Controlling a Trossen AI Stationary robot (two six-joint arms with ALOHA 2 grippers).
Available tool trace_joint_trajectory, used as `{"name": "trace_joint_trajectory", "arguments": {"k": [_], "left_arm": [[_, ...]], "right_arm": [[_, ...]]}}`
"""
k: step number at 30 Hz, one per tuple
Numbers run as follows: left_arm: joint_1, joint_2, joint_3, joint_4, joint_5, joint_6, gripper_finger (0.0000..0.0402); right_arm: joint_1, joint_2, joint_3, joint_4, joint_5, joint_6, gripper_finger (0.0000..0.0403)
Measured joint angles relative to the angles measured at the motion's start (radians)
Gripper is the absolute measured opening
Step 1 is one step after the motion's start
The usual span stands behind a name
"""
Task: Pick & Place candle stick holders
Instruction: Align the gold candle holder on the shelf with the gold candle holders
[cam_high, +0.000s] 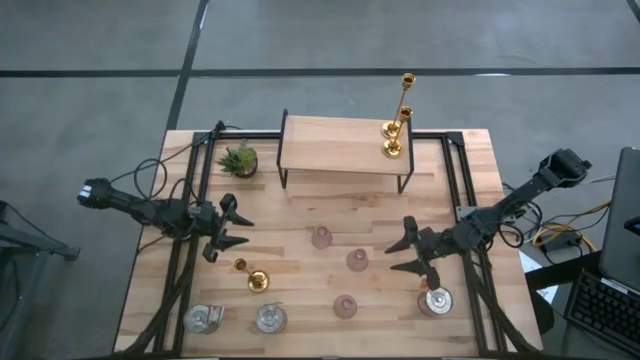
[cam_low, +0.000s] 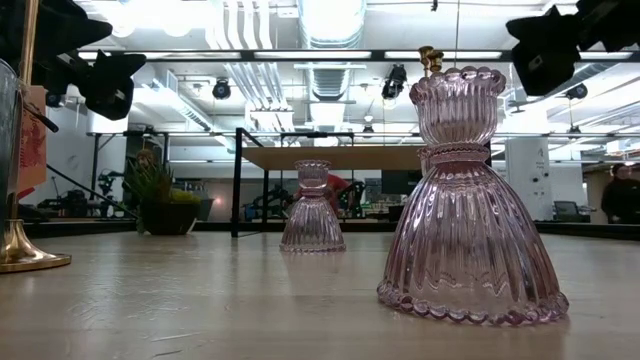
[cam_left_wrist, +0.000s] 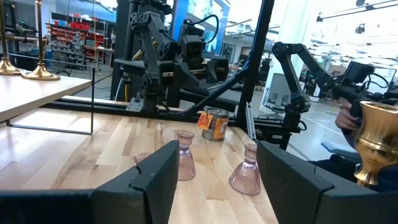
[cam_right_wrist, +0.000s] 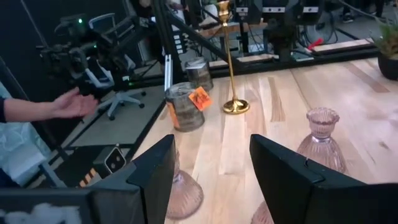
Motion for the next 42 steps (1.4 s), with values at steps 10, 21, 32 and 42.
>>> {"name": "trace_joint_trajectory", "arguments": {"k": [10,21,32,42], "left_arm": [[0.0,0.0,0.0,0.004,-0.001,0.002,0.0218],[0.001,0.0,0.0,0.202,-0.152,-0.018,0.0218],[0.0,0.0,0.0,0.14,0.134,-0.061,0.0218],[-0.001,0.002,0.001,-0.021,0.41,-0.156,0.0218]], "right_arm": [[-0.001,0.0,-0.012,-0.002,0.009,-0.004,0.0203],[-0.001,0.0,-0.012,0.0,0.01,0.049,0.0203],[-0.001,0.053,-0.012,0.012,0.052,0.053,0.0203],[-0.001,0.154,-0.011,0.048,0.086,0.079,0.0203]]}}
